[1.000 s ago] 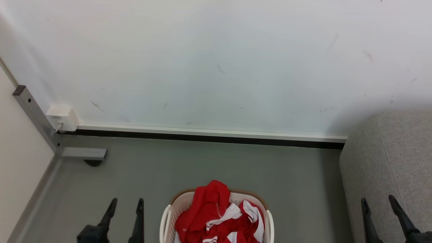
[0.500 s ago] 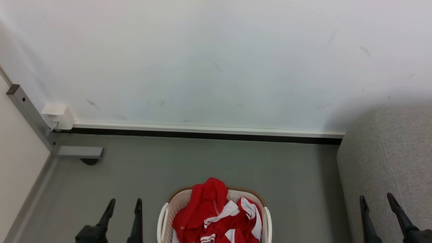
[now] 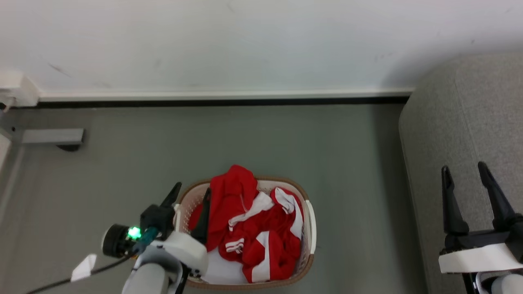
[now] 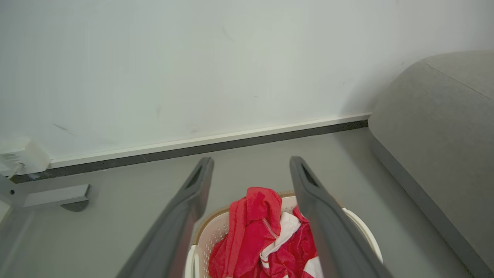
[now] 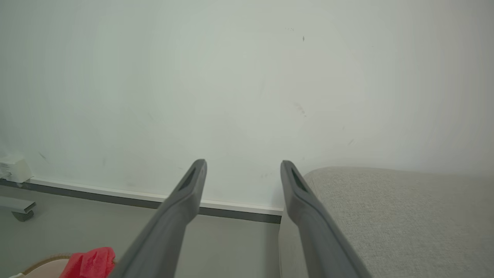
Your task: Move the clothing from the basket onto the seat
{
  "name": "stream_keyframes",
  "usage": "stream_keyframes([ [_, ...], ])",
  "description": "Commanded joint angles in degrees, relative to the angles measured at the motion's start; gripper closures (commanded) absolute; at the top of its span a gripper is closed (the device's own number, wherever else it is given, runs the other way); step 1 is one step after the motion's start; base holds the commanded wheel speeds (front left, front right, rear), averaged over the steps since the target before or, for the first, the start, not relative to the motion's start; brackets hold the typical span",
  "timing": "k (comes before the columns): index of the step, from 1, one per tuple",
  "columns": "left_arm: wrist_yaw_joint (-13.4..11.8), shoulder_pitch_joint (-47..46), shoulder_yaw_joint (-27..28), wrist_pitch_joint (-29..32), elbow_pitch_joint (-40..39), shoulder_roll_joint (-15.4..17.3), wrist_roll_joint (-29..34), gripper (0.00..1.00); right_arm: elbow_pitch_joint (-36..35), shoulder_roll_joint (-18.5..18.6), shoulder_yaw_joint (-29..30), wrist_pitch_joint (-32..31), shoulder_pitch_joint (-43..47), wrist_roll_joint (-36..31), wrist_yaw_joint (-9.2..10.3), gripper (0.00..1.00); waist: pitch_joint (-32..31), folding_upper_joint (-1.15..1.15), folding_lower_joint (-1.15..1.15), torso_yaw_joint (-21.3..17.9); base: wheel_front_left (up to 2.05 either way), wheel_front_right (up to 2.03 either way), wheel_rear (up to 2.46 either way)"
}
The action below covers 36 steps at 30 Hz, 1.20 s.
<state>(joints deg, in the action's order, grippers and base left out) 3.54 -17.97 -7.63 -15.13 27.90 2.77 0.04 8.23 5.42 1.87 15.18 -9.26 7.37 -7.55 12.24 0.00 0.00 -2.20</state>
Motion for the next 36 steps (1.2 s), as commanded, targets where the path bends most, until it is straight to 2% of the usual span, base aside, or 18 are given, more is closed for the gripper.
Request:
stream_keyframes([
  [1,-0.4,-4.5,-1.4,0.3,3.9,0.3,1.2,0.0,-0.8,0.5,-0.2,0.0,-2.8,1.2,0.12,0.0,8.1,0.0,0.0,-3.7,0.0,0.0,0.0],
  [9,-1.6,-19.4,-8.1,8.5,19.0,0.3,1.0,0.0,-3.1,0.9,-1.1,0.0,-10.2,2.5,0.12,0.0,18.8,0.0,0.0,-7.0,0.0,0.0,0.0],
  [12,-1.7,-23.4,-9.9,12.9,23.2,0.3,-1.2,0.0,-4.0,1.0,-1.5,0.0,-12.8,2.9,0.12,0.0,21.9,0.0,0.0,-7.9,0.0,0.0,0.0],
  [14,-1.8,-24.6,-10.5,17.1,25.7,0.3,-5.3,0.0,-4.4,1.0,-1.7,0.0,-14.0,3.1,0.12,0.0,23.4,0.0,0.0,-8.3,0.0,0.0,0.0],
  [18,-3.5,-26.9,-14.1,21.6,26.5,0.3,-12.2,0.0,-4.6,0.9,-2.1,0.0,-15.3,3.3,0.12,0.0,25.0,0.0,0.0,-8.5,0.0,0.0,0.0],
  [29,-8.5,-27.6,-24.8,26.3,26.2,0.3,-25.1,0.0,-4.3,0.6,-3.2,0.0,-16.4,3.7,0.12,0.0,26.3,0.0,0.0,-9.0,0.0,0.0,0.0],
  [36,-11.8,-29.5,-30.9,26.7,27.5,0.3,-28.6,0.0,-4.8,0.2,-3.4,0.0,-17.0,4.1,0.12,0.0,28.6,0.0,0.0,-9.9,0.0,0.0,0.0],
])
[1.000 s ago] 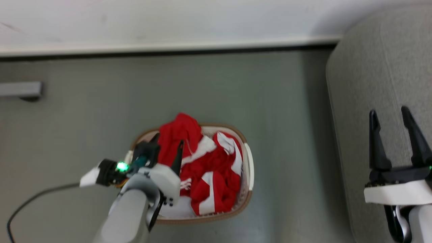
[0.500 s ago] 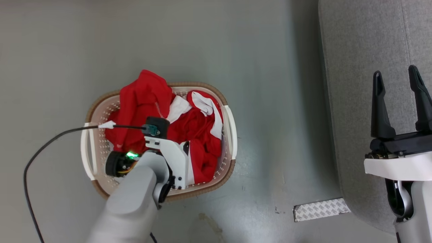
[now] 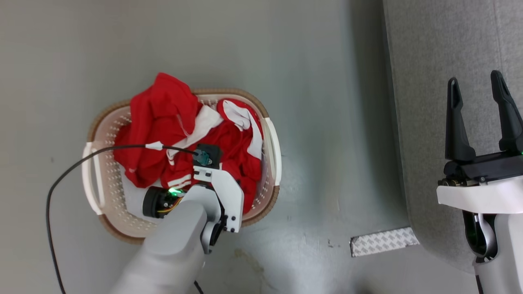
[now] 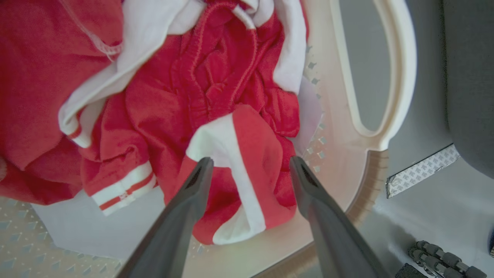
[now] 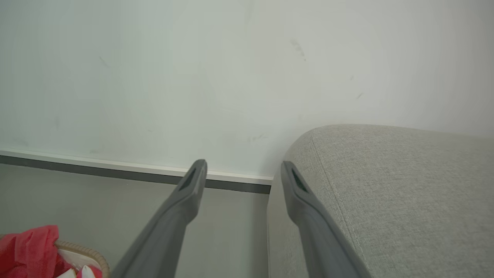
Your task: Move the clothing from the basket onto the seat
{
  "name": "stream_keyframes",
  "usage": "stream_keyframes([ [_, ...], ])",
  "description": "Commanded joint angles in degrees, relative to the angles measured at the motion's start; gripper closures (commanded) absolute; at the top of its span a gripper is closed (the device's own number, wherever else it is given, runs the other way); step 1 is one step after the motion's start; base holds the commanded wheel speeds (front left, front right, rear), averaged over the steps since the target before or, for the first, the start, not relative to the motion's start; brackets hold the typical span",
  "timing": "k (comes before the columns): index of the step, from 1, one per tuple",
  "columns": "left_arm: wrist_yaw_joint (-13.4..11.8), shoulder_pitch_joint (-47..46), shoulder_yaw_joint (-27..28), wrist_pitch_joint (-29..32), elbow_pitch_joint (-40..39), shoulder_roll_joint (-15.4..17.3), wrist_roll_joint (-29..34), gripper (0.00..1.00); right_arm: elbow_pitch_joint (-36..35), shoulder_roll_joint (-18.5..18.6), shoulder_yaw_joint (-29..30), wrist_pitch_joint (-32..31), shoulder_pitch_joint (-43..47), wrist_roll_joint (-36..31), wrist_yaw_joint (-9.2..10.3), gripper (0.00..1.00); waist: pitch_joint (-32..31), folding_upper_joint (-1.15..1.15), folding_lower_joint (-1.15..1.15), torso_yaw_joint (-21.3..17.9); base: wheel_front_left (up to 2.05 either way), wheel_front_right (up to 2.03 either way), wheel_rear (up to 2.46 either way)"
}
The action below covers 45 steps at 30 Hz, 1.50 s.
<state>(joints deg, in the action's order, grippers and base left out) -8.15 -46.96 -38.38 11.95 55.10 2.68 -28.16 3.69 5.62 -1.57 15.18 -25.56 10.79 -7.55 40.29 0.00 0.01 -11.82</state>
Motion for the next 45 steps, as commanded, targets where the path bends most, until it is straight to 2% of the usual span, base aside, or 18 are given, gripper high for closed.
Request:
stream_keyframes([
  [1,-0.6,-0.9,-0.6,-0.4,0.9,0.4,-0.6,0.0,-0.4,-0.1,0.0,0.0,-0.9,0.8,0.12,0.0,1.1,0.0,-0.01,-0.5,0.0,0.0,0.0],
  [9,-2.5,-3.9,-4.4,0.8,6.5,0.4,-0.9,0.0,-0.6,-0.7,-0.5,0.0,-2.7,1.3,0.12,0.0,6.3,0.0,-0.01,-2.0,0.0,0.0,0.0],
  [15,-2.1,-6.7,-5.6,-2.2,9.7,0.4,-0.2,0.0,-1.1,-1.1,-0.9,0.0,-4.1,1.6,0.12,0.0,9.4,0.0,-0.01,-3.1,0.0,0.0,0.0],
  [16,-2.3,-7.1,-5.6,-3.5,9.9,0.4,-0.3,0.55,-1.0,-1.1,-0.8,0.0,-4.1,1.6,0.12,0.0,9.5,0.0,-0.01,-3.1,0.0,0.0,0.0],
  [17,-2.0,-7.4,-5.8,-4.5,10.1,0.4,-0.3,1.0,-0.9,-1.1,-0.6,0.0,-4.0,1.5,0.12,0.0,9.3,0.0,-0.01,-2.9,0.0,0.0,0.0],
  [21,-0.6,-6.7,-5.7,-8.1,9.1,0.4,-2.9,1.0,0.2,-0.9,0.1,0.0,-2.8,0.9,0.12,0.0,7.0,0.0,-0.01,-1.3,0.0,0.0,0.0],
  [28,1.8,-0.5,-5.7,-14.2,4.4,0.3,-9.4,1.0,3.0,0.0,0.3,0.0,1.7,1.0,0.12,0.0,-3.7,0.0,-0.01,3.0,0.0,0.0,0.0],
  [38,2.4,9.1,-5.7,-21.3,-2.9,0.3,-17.4,1.0,5.3,-0.1,3.3,0.0,11.7,0.0,0.12,0.0,-21.0,0.0,-0.01,7.9,0.0,0.0,0.0],
  [45,1.8,13.6,-4.6,-24.8,-8.4,1.0,-19.1,1.0,5.7,-0.1,5.4,0.0,18.6,-1.2,0.12,0.0,-29.8,0.0,-0.01,10.3,0.0,0.0,0.0],
])
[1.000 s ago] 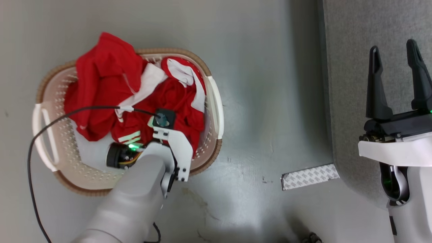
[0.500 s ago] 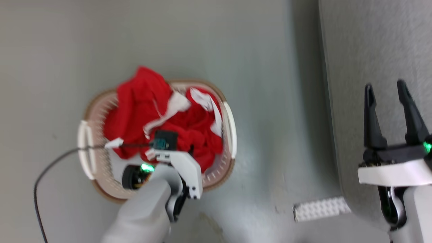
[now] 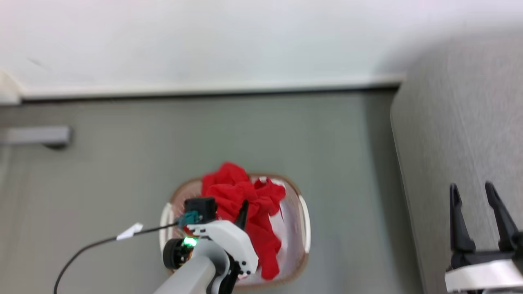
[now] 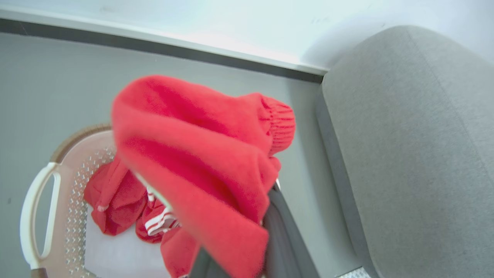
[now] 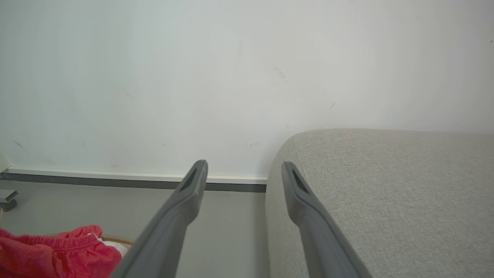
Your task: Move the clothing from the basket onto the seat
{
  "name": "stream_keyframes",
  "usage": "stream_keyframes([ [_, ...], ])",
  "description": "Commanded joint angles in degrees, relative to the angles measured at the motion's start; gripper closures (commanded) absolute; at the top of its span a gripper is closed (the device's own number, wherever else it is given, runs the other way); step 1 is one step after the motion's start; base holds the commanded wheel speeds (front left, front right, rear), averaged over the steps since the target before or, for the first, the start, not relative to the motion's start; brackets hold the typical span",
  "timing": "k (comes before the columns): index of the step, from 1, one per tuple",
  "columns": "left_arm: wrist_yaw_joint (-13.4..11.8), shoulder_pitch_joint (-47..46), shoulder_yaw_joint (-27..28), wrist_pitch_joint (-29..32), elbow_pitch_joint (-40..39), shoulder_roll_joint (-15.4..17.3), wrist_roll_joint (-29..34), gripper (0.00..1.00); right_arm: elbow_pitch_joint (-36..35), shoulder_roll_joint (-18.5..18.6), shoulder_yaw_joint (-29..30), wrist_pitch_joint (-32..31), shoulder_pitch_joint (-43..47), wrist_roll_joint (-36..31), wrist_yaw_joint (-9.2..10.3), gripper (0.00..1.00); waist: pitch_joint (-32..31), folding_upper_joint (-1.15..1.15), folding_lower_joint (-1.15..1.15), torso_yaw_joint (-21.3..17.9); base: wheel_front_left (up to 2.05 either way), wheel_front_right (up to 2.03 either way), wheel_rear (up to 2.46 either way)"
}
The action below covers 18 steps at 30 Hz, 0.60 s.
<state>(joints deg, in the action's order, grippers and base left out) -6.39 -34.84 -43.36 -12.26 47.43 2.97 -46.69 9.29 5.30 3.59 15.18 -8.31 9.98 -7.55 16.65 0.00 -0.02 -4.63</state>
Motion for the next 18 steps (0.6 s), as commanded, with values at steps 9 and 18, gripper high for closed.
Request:
stream_keyframes([
  [9,-1.8,7.6,2.9,-2.7,-12.3,5.5,1.4,1.0,0.3,0.1,1.0,0.0,7.0,-2.3,0.12,0.0,-15.1,0.0,0.02,4.3,0.0,0.0,0.0],
  [18,-4.5,15.1,9.2,-2.9,-28.0,10.3,8.3,1.0,0.1,1.0,-0.6,0.0,10.2,-3.0,0.12,0.0,-19.9,0.0,0.02,4.7,0.0,0.0,0.0],
])
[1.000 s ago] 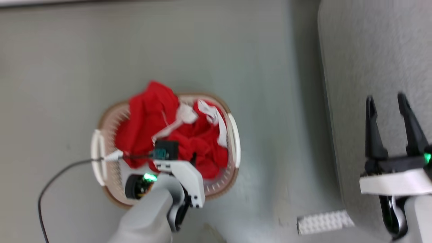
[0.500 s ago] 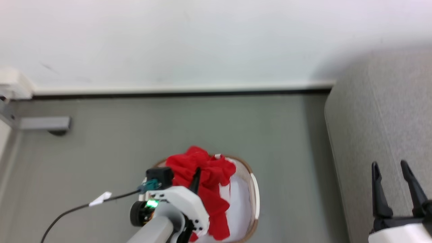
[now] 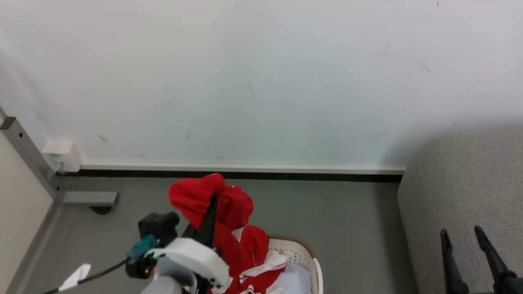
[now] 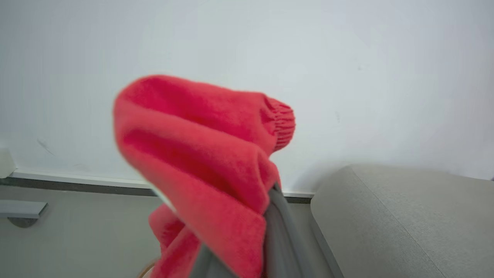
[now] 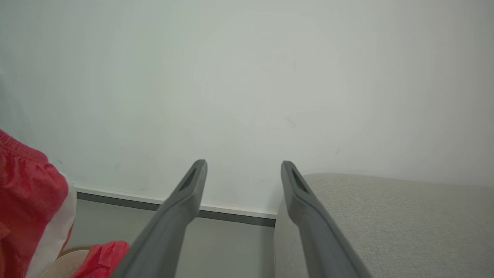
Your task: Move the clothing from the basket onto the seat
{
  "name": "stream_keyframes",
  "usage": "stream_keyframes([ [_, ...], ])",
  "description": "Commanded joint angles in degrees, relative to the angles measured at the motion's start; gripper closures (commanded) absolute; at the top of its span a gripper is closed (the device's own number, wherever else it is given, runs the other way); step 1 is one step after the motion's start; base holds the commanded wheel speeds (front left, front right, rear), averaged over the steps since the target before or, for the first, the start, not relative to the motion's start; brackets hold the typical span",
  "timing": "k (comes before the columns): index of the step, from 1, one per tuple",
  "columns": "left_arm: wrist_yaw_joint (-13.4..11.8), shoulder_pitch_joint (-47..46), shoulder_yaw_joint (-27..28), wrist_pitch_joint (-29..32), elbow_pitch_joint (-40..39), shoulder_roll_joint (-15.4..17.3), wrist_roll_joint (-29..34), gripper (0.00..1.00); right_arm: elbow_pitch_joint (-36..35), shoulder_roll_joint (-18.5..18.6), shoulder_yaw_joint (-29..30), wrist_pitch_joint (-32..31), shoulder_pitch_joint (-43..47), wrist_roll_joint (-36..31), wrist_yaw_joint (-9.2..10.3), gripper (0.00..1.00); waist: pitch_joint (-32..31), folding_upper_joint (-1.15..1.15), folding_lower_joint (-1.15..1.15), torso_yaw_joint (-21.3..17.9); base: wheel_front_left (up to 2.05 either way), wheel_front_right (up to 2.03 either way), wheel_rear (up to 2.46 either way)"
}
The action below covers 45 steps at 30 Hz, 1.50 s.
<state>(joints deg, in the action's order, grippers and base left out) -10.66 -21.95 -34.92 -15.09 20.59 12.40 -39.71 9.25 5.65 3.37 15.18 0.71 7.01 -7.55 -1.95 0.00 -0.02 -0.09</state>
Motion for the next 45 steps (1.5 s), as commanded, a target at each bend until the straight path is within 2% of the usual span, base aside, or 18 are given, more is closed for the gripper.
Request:
stream_keyframes([
  [1,-0.2,3.0,1.4,-0.1,-2.5,1.4,2.5,1.0,0.3,1.0,-0.8,0.0,1.3,0.1,0.12,0.0,-1.8,0.0,0.02,0.2,0.0,0.0,0.0],
  [12,1.6,9.7,5.6,-0.1,-7.2,3.5,5.7,1.0,-0.6,3.6,-3.3,0.0,3.4,1.0,0.12,0.0,-4.9,0.0,0.02,0.3,0.0,0.0,0.0],
  [21,1.9,10.5,6.3,-0.1,-8.3,4.0,5.9,1.0,-1.7,4.2,-4.2,0.0,3.6,1.5,0.12,0.0,-4.6,0.0,0.02,0.7,0.0,0.0,0.0],
  [26,3.3,8.9,5.2,0.2,-9.7,4.2,6.0,1.0,-3.3,5.2,-6.8,0.0,2.0,2.7,0.12,0.0,-4.1,0.0,0.02,1.0,0.0,0.0,0.0],
  [30,5.0,7.1,3.1,1.9,-12.1,4.3,6.7,1.0,-5.4,8.6,-13.0,0.0,-0.3,4.4,0.12,0.0,-3.8,0.0,0.02,1.0,0.0,0.0,0.0],
  [37,7.7,2.8,-0.7,6.4,-16.4,3.5,7.9,1.0,-6.9,17.8,-29.4,-0.3,-9.3,8.8,0.12,0.0,-3.4,0.0,0.02,0.7,0.0,0.0,0.0],
  [41,10.1,-0.2,-4.0,9.0,-17.6,2.5,9.1,1.0,-7.8,21.4,-37.9,-1.9,-14.6,12.7,0.12,0.0,-3.3,0.0,0.02,0.8,0.0,0.0,0.0],
  [45,13.0,-2.6,-7.2,10.3,-18.2,1.1,9.3,1.0,-7.8,23.6,-43.6,-2.8,-18.8,15.7,0.13,0.0,-3.2,0.0,0.02,0.8,0.0,0.0,0.0],
])
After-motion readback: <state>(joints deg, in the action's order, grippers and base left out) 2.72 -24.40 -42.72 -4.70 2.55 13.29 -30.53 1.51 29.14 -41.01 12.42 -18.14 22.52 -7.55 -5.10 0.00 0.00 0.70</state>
